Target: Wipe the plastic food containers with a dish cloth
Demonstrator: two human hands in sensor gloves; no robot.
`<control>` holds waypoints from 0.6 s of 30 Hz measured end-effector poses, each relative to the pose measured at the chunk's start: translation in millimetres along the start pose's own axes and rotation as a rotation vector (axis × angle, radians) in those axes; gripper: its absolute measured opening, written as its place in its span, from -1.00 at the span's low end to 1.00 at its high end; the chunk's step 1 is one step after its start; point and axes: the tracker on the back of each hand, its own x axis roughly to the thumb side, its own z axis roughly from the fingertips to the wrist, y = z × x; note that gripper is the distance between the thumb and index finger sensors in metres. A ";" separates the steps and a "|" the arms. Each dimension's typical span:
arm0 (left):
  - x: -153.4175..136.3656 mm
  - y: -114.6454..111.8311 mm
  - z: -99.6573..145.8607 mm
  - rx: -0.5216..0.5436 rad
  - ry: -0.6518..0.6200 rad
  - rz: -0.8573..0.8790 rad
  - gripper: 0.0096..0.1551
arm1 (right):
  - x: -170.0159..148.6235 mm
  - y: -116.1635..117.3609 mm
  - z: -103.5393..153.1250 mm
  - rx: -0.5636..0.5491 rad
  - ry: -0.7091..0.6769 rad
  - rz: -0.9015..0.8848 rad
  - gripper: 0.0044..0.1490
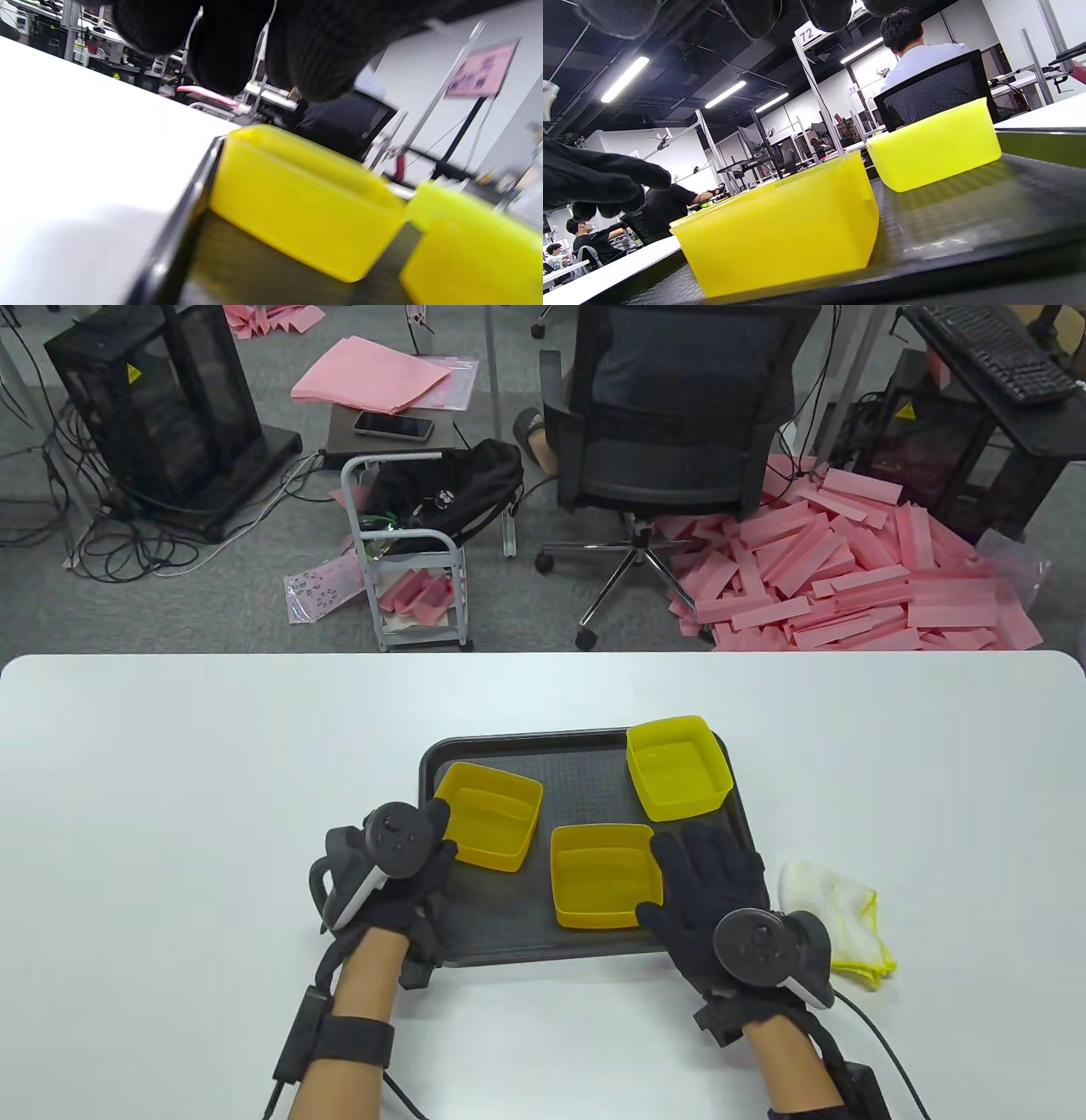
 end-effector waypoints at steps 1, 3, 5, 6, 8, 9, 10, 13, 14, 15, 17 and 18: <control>-0.1 -4.5 -4.7 -0.021 0.010 -0.047 -0.30 | 0.0 0.2 -0.1 0.003 0.002 -0.004 -0.01; 1.1 -13.1 -13.1 -0.053 0.029 -0.117 -0.29 | -0.5 0.6 -0.5 0.009 0.005 -0.008 -0.01; 2.2 -22.3 -22.0 -0.096 0.049 -0.153 -0.31 | -1.9 1.2 -0.9 0.013 0.009 -0.011 -0.01; 2.7 -26.6 -26.8 -0.116 0.059 -0.160 -0.31 | -2.7 1.4 -1.0 0.014 0.012 -0.012 -0.02; 3.4 -34.6 -36.0 -0.146 0.088 -0.182 -0.31 | -5.1 1.9 -1.1 0.017 0.019 -0.018 -0.02; 3.6 -36.7 -37.9 -0.162 0.094 -0.184 -0.34 | -5.6 1.9 -1.0 0.017 0.021 -0.019 -0.02; 3.8 -39.7 -40.8 -0.167 0.099 -0.185 -0.38 | -6.5 1.8 -0.9 0.020 0.024 -0.024 -0.02; 4.9 -43.3 -46.8 -0.155 0.088 -0.160 -0.44 | -9.1 1.1 -0.9 0.013 0.031 -0.032 -0.02; 5.6 -43.3 -47.3 -0.149 0.073 -0.149 -0.46 | -9.6 0.8 -1.1 0.011 0.032 -0.033 -0.03; 6.7 -43.4 -47.3 -0.146 0.053 -0.139 -0.48 | -10.2 0.8 -1.2 0.009 0.034 -0.034 -0.03; 8.8 -41.8 -44.8 -0.125 0.030 -0.128 -0.50 | -10.4 0.7 -1.2 0.009 0.035 -0.036 -0.03; 9.4 -40.8 -43.0 -0.109 0.012 -0.120 -0.51 | -10.6 0.8 -1.2 0.009 0.035 -0.037 -0.03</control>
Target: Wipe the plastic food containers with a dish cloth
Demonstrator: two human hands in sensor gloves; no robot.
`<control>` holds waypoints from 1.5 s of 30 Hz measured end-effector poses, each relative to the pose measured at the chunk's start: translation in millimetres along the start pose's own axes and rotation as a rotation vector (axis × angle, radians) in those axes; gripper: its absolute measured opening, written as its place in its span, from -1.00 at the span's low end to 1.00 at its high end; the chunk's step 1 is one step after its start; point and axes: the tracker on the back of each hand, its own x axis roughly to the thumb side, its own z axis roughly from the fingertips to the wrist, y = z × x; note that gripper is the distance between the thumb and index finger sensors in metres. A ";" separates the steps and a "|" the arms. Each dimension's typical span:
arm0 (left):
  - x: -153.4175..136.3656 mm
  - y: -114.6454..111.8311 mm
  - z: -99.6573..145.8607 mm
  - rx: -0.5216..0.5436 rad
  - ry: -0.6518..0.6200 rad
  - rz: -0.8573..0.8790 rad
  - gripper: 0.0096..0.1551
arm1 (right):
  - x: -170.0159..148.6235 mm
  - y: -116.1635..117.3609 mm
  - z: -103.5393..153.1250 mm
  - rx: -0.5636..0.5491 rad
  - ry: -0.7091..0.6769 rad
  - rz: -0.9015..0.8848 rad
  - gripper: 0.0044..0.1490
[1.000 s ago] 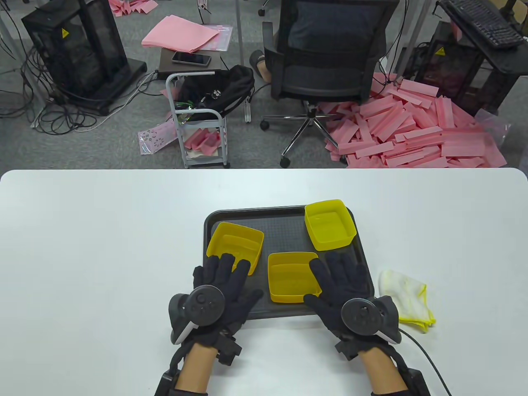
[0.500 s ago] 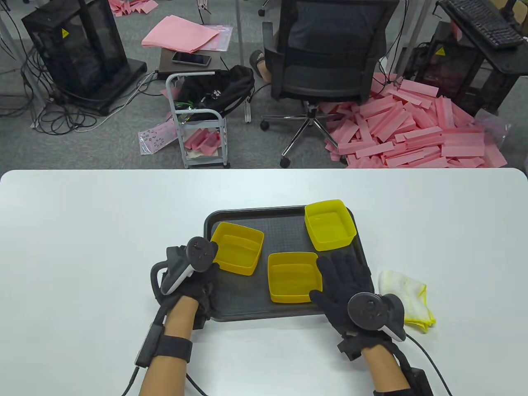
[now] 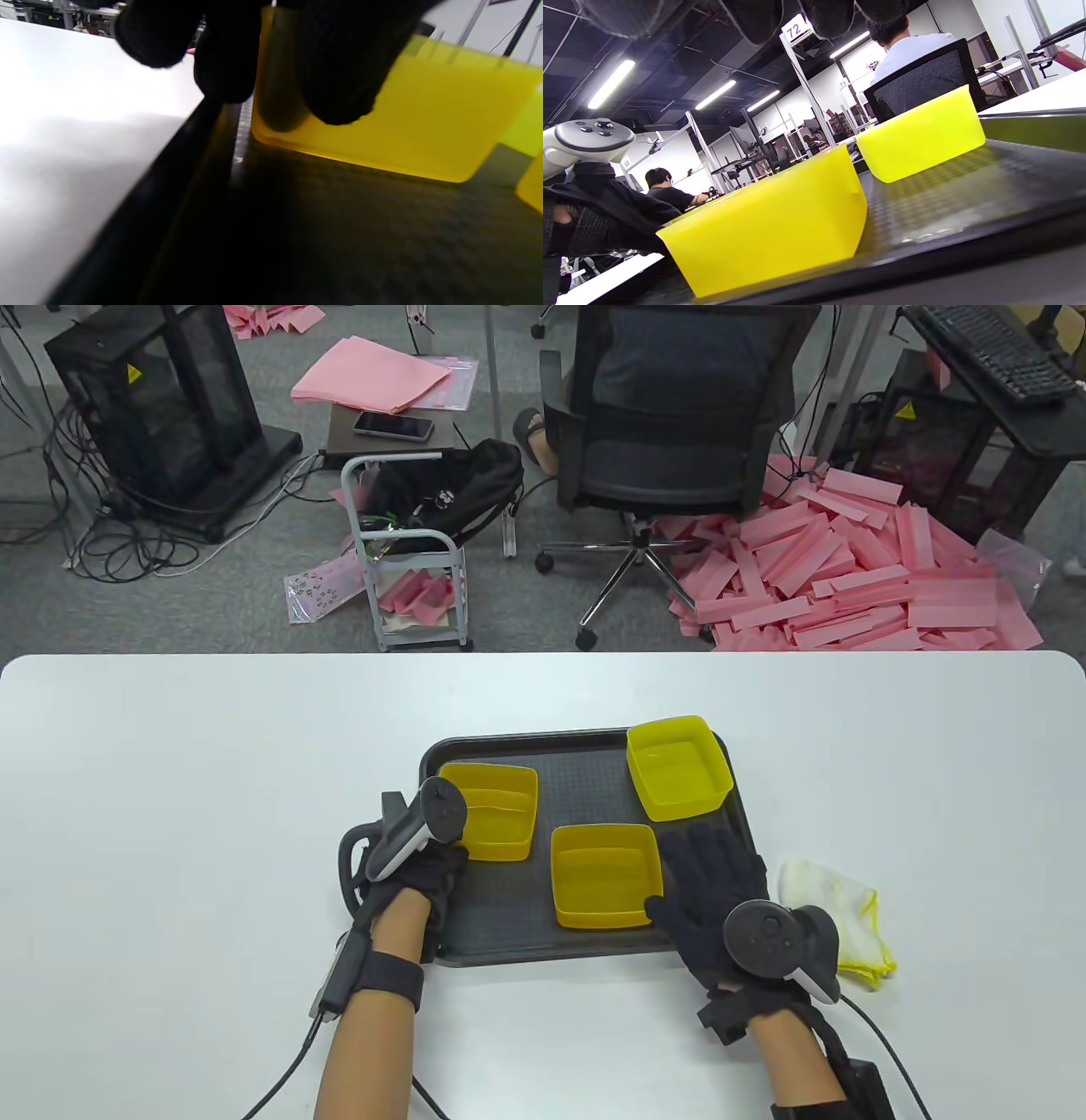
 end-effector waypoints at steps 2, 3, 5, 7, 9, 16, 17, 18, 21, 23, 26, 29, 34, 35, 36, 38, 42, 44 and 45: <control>0.7 2.2 5.9 0.069 -0.041 0.028 -0.52 | -0.3 0.1 -0.2 0.001 0.002 -0.003 -0.03; 0.0 3.3 8.2 0.085 -0.050 0.032 -0.53 | -0.7 0.2 0.0 -0.002 0.003 -0.003 -0.03; -1.1 4.5 14.3 0.131 -0.091 0.070 -0.55 | -1.0 0.4 0.0 -0.001 0.004 -0.005 -0.04; -2.5 5.7 21.0 0.163 -0.104 0.057 -0.56 | -1.1 0.6 0.3 0.000 0.002 -0.003 -0.04; -4.2 7.8 28.5 0.193 -0.123 0.055 -0.56 | -1.0 0.8 0.3 -0.002 0.000 0.000 -0.05; -5.4 27.3 64.3 0.288 -0.173 0.076 -0.57 | -1.0 1.4 0.2 0.001 0.001 0.001 -0.06; -4.6 30.6 70.1 0.301 -0.181 0.078 -0.57 | -1.4 1.7 0.2 0.000 0.002 -0.002 -0.06; -3.7 33.4 75.6 0.320 -0.191 0.082 -0.57 | -1.6 1.6 0.1 0.001 0.004 -0.003 -0.06; 0.1 41.3 93.9 0.359 -0.224 0.106 -0.57 | -2.2 1.8 0.3 0.005 0.010 -0.003 -0.06; 2.6 44.5 103.6 0.377 -0.244 0.112 -0.57 | -2.4 1.8 0.4 0.007 0.013 -0.003 -0.06; 8.9 47.0 120.6 0.410 -0.280 0.121 -0.57 | -2.7 1.5 0.4 0.005 0.015 -0.004 -0.06; 15.2 46.1 135.9 0.438 -0.310 0.126 -0.57 | -3.2 1.8 0.4 0.007 0.017 -0.005 -0.07; 29.5 35.3 156.0 0.455 -0.382 0.107 -0.56 | -3.4 2.3 0.4 0.012 0.019 -0.008 -0.07; 31.7 32.9 157.9 0.454 -0.389 0.105 -0.56 | -3.5 2.4 0.5 0.012 0.019 -0.008 -0.07; 34.6 29.1 160.0 0.451 -0.404 0.102 -0.56 | -3.5 2.7 0.7 0.015 0.019 -0.009 -0.07; 38.3 23.1 161.8 0.443 -0.420 0.099 -0.56 | -3.6 3.3 1.0 0.022 0.020 -0.005 -0.07; 38.4 11.4 160.4 0.421 -0.441 0.109 -0.57 | -3.0 4.8 2.4 0.039 0.021 0.005 -0.07; 36.2 9.5 160.4 0.401 -0.437 0.125 -0.57 | -2.6 5.9 2.4 0.044 0.019 0.015 -0.07; 34.6 8.8 160.3 0.395 -0.439 0.143 -0.57 | -2.4 6.9 2.1 0.048 0.020 0.021 -0.07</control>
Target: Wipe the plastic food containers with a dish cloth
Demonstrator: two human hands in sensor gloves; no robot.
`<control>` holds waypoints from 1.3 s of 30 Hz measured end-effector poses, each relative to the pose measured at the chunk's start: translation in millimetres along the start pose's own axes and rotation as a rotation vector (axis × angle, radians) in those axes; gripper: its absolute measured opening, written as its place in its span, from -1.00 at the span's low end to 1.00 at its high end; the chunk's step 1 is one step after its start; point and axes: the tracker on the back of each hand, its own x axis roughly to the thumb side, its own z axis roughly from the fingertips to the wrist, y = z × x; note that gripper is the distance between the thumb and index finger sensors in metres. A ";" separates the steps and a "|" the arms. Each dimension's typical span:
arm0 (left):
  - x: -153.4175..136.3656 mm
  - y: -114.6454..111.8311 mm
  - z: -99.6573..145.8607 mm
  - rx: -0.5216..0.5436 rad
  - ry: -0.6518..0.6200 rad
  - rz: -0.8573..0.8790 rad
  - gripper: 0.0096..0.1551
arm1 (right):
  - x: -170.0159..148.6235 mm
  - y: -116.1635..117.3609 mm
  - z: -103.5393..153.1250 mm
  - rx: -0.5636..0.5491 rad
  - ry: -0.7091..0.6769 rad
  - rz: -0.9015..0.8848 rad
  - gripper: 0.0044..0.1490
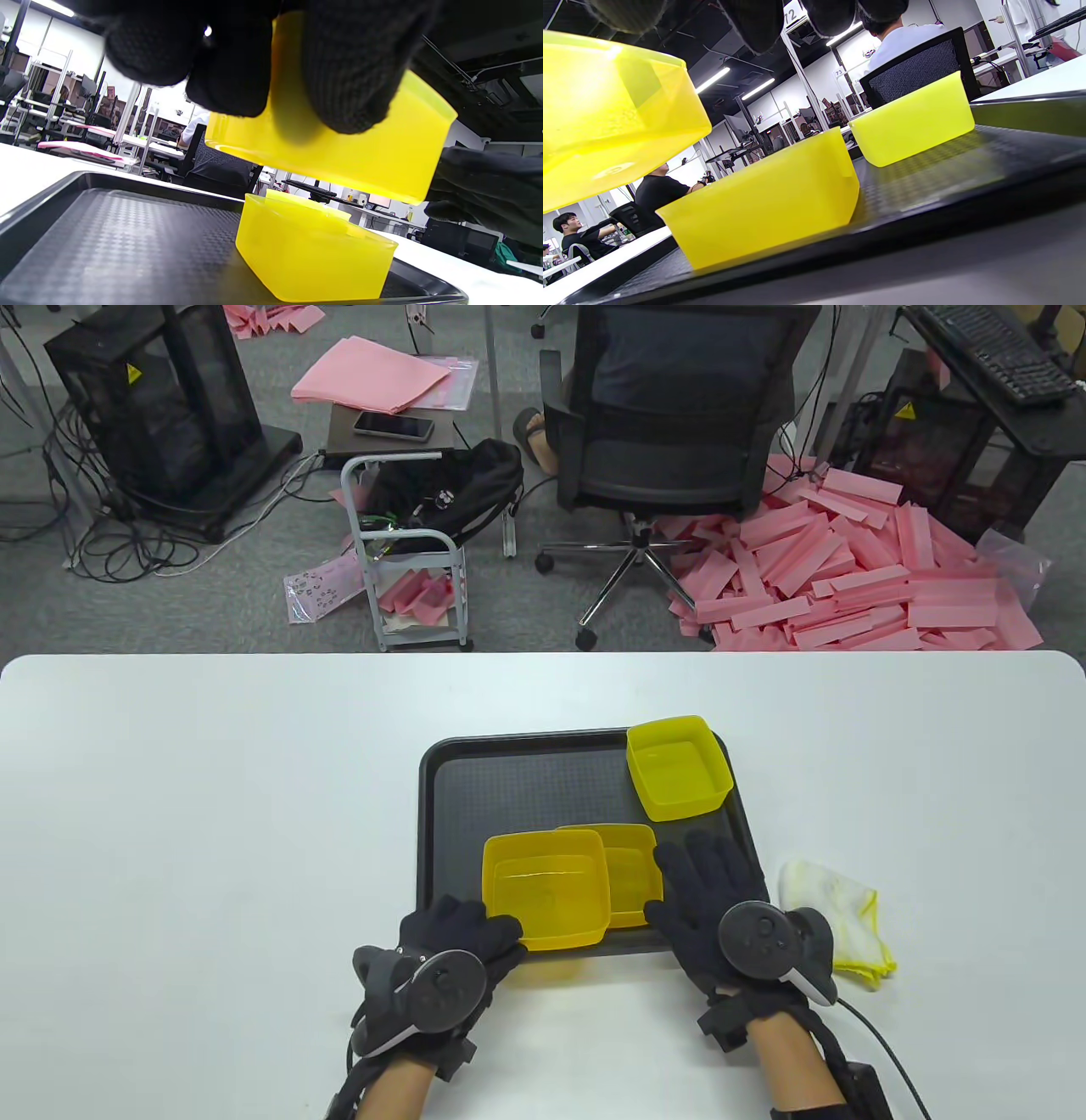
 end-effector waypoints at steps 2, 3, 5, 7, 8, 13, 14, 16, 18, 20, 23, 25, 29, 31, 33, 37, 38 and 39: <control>-2.7 -0.6 0.3 -0.019 0.000 0.020 -0.57 | 0.3 2.1 -0.5 0.008 0.003 0.002 -0.07; -4.2 -1.3 0.7 -0.026 0.010 0.044 -0.57 | 0.5 2.9 -0.8 0.015 0.003 0.006 -0.07; -5.7 -1.9 0.5 -0.038 0.015 0.071 -0.57 | 1.3 3.4 -1.5 0.024 0.000 0.029 -0.07; -6.4 -1.1 0.4 -0.045 0.014 0.079 -0.57 | 0.6 -0.8 -3.0 0.037 0.006 0.074 -0.07; -6.6 -0.4 0.7 -0.043 0.012 0.085 -0.57 | -0.7 -3.9 -3.5 0.036 0.009 0.097 -0.08; -6.5 2.3 3.2 -0.038 0.006 0.115 -0.57 | -26.3 -34.2 -2.6 0.074 0.088 0.251 -0.08; -6.3 2.6 3.8 -0.038 0.005 0.115 -0.57 | -32.7 -40.3 -1.9 0.076 0.104 0.273 -0.09; -5.6 2.8 4.7 -0.040 0.002 0.114 -0.57 | -48.0 -53.1 0.9 0.088 0.158 0.316 -0.08; -5.1 2.2 5.1 -0.045 0.001 0.114 -0.57 | -69.3 -65.7 6.7 0.113 0.226 0.341 -0.07; -4.6 1.8 5.1 -0.051 -0.001 0.114 -0.57 | -87.7 -71.5 13.8 0.156 0.299 0.367 -0.05; -4.0 1.2 5.3 -0.053 -0.004 0.119 -0.57 | -107.4 -70.7 23.4 0.228 0.404 0.408 0.00; -3.2 0.6 5.6 -0.054 -0.009 0.118 -0.57 | -119.3 -63.7 30.2 0.293 0.469 0.389 0.05; 0.2 -1.7 6.1 -0.063 -0.022 0.112 -0.57 | -131.2 -45.6 38.1 0.415 0.608 0.442 0.14; 1.8 -2.9 5.9 -0.073 -0.025 0.104 -0.57 | -134.1 -37.0 41.8 0.422 0.683 0.460 0.11; 2.8 -2.9 5.8 -0.071 -0.028 0.103 -0.57 | -131.1 -39.2 41.7 0.236 0.654 0.434 -0.08; 3.2 -3.2 6.2 -0.072 -0.035 0.112 -0.57 | -126.5 -48.7 40.2 0.173 0.628 0.369 -0.28; 3.3 -2.7 6.6 -0.070 -0.035 0.114 -0.58 | -122.9 -53.5 39.0 0.151 0.614 0.367 -0.29; 3.4 -2.0 6.9 -0.068 -0.037 0.118 -0.57 | -118.7 -57.2 37.6 0.136 0.605 0.377 -0.28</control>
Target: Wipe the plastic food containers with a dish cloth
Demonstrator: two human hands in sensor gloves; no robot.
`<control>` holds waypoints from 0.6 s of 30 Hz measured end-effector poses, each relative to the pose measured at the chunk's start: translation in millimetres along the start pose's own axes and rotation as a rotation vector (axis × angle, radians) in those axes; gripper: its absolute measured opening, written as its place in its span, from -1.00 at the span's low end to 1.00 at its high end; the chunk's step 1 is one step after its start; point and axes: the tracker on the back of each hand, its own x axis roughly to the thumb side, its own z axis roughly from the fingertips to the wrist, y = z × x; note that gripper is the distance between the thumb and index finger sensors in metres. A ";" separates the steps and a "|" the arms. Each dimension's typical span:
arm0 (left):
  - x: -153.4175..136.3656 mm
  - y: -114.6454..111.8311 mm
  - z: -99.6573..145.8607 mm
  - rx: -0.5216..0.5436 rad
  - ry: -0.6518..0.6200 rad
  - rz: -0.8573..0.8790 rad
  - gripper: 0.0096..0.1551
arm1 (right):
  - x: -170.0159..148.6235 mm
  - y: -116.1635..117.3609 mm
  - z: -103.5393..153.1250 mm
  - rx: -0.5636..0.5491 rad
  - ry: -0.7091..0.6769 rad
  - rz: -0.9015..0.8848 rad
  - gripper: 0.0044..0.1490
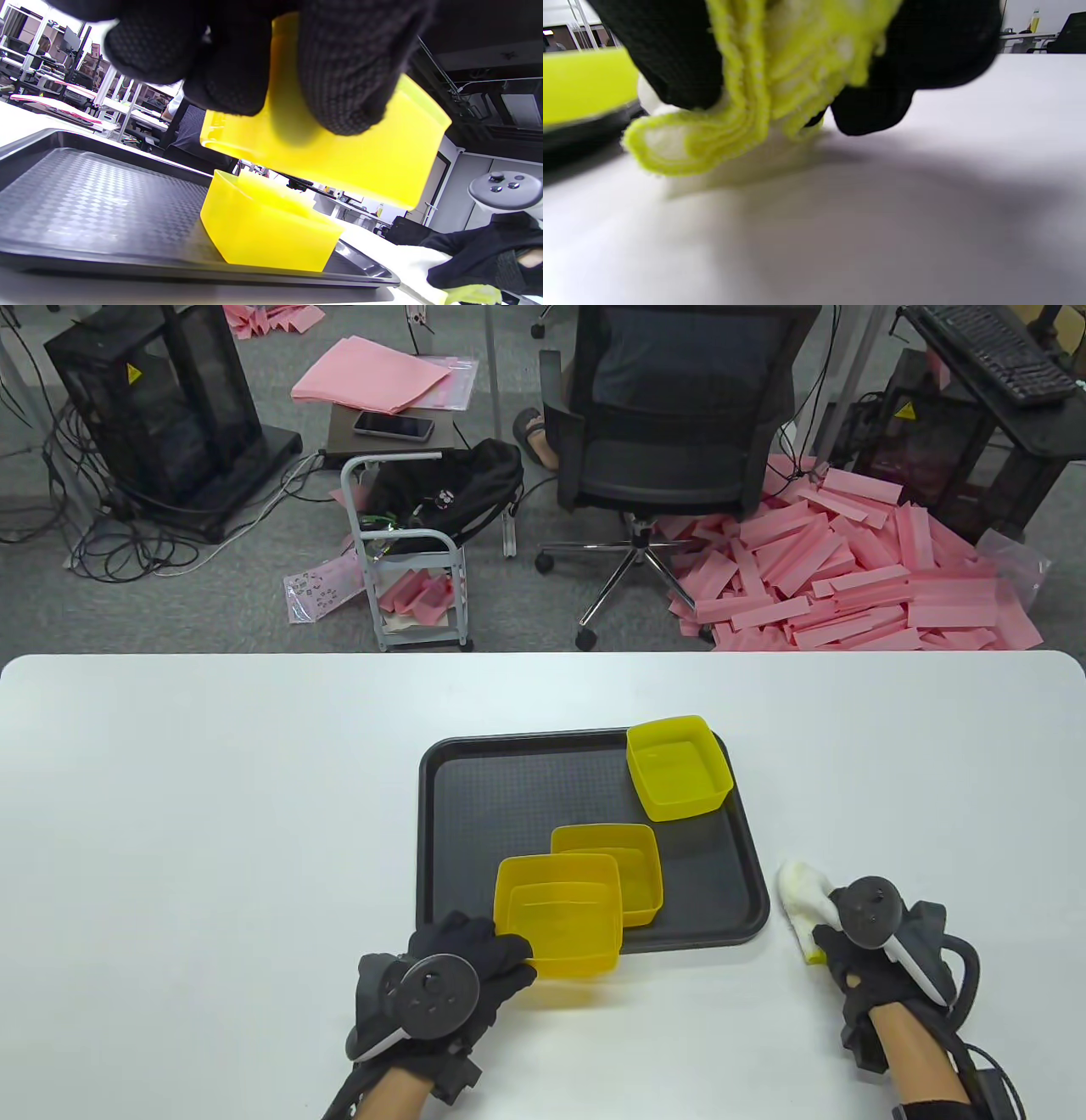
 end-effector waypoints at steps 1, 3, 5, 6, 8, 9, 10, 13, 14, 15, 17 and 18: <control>0.2 0.4 0.1 0.001 -0.001 0.003 -0.58 | 3.0 -5.4 1.2 -0.015 -0.017 0.013 -0.27; 1.0 1.0 0.5 0.007 -0.002 0.008 -0.57 | 15.1 -22.4 5.4 -0.058 -0.101 0.024 -0.26; 2.7 0.8 0.5 0.003 -0.005 0.012 -0.57 | 33.3 -41.2 12.2 -0.117 -0.185 0.010 -0.26; 3.4 0.4 0.4 0.002 -0.008 0.012 -0.57 | 42.7 -49.4 15.9 -0.128 -0.227 0.001 -0.26; 4.5 -0.4 0.4 -0.002 -0.008 0.015 -0.57 | 71.7 -70.1 27.2 -0.151 -0.340 -0.009 -0.29; 5.1 -0.9 0.6 -0.008 -0.009 0.014 -0.58 | 87.1 -79.4 33.1 -0.167 -0.408 0.006 -0.30; 5.4 -1.4 0.8 -0.011 -0.011 0.014 -0.57 | 100.3 -86.7 38.9 -0.180 -0.458 0.030 -0.31; 6.1 -2.1 1.4 -0.015 -0.011 0.017 -0.58 | 153.1 -108.9 63.6 -0.256 -0.641 0.170 -0.35; 6.1 -2.4 1.5 -0.017 -0.010 0.019 -0.57 | 165.7 -111.9 69.9 -0.269 -0.678 0.215 -0.35; 6.2 -2.3 1.6 -0.017 -0.010 0.020 -0.57 | 176.1 -113.4 74.6 -0.273 -0.709 0.257 -0.37; 5.9 -3.1 1.7 -0.021 -0.011 0.023 -0.58 | 206.6 -114.4 88.7 -0.282 -0.803 0.432 -0.37; 5.7 -3.6 1.7 -0.022 -0.013 0.025 -0.57 | 214.8 -112.8 92.2 -0.301 -0.819 0.464 -0.37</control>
